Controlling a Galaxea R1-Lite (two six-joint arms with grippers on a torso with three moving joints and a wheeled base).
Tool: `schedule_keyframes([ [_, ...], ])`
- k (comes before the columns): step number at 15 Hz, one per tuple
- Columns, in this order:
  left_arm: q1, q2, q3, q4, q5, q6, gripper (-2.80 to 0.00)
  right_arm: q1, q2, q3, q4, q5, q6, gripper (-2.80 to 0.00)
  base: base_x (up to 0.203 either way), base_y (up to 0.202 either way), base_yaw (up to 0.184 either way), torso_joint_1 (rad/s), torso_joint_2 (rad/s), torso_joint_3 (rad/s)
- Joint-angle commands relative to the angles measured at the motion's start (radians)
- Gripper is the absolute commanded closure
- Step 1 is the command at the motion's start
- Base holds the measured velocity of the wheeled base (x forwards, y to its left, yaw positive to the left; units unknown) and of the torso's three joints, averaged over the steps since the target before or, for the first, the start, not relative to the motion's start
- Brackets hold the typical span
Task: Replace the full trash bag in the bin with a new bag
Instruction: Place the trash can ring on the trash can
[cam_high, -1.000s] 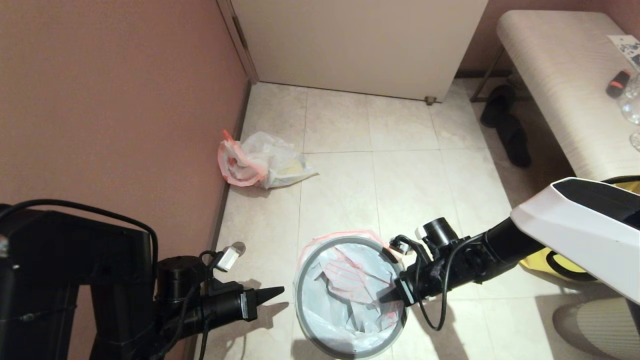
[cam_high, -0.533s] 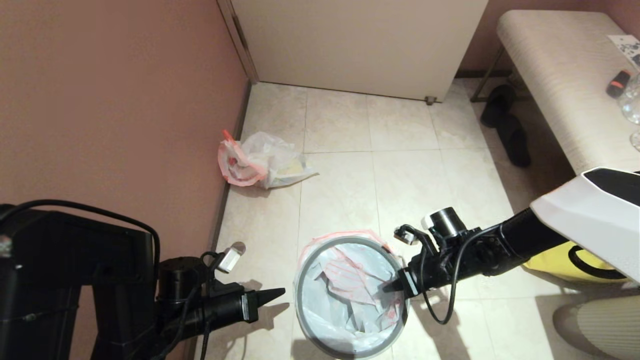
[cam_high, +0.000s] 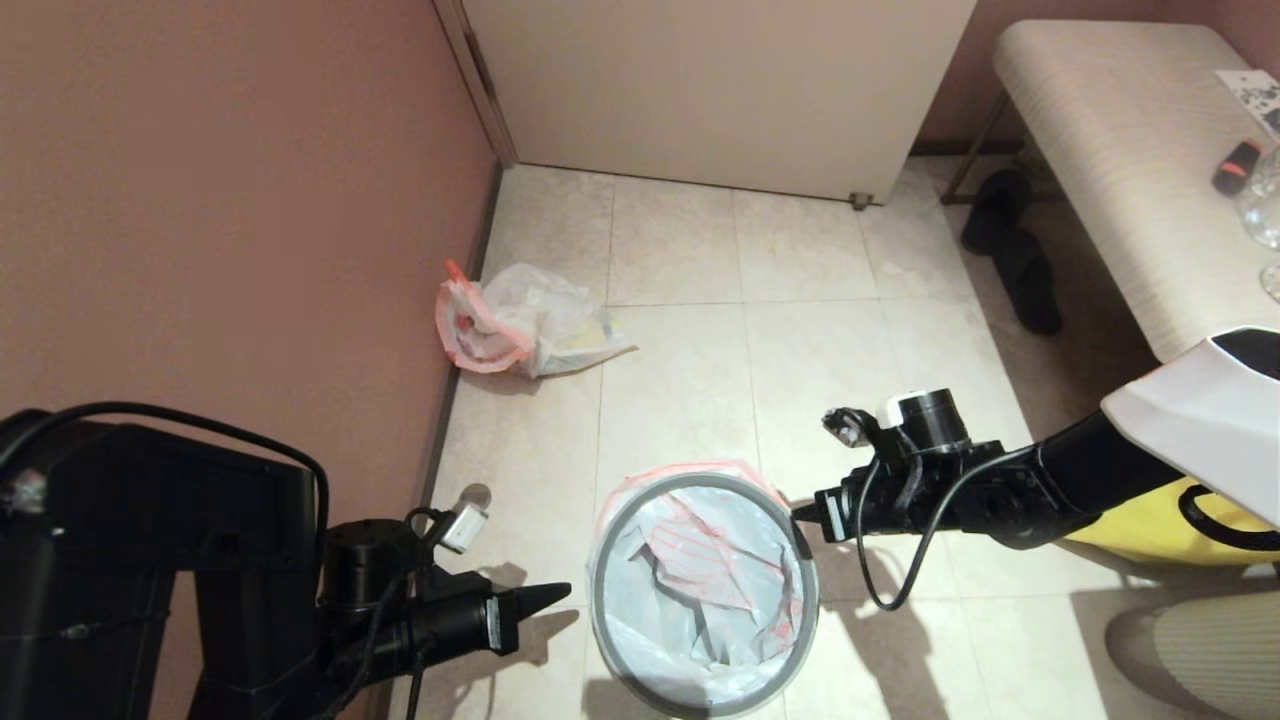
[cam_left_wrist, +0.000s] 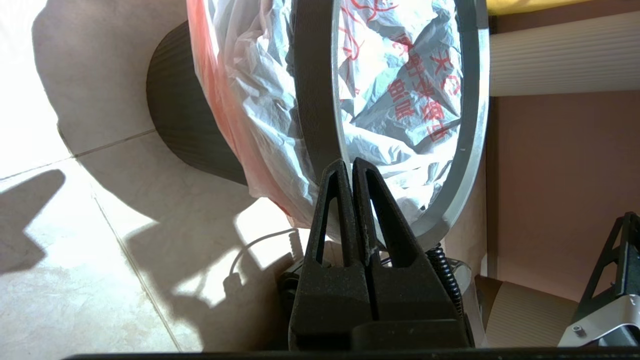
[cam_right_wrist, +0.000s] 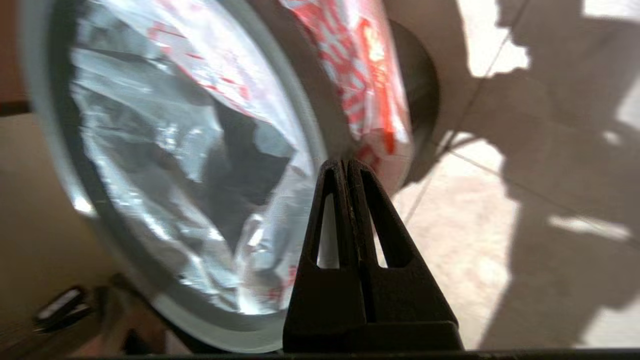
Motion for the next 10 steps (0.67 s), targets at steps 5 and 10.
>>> schedule_keyframes([
  [5, -0.001, 0.004, 0.000, -0.048, -0.004, -0.001, 0.00, 0.003, 0.044, 0.008, 0.001, -0.040, -0.059, 0.00, 0.000, 0.000, 0.000, 0.000, 0.00, 0.000],
  [10, -0.001, 0.004, 0.000, -0.048, -0.004, -0.001, 0.00, 0.028, 0.063, 0.012, -0.003, -0.049, -0.061, 0.00, 0.000, 0.000, 0.000, 0.000, 0.00, 0.000],
])
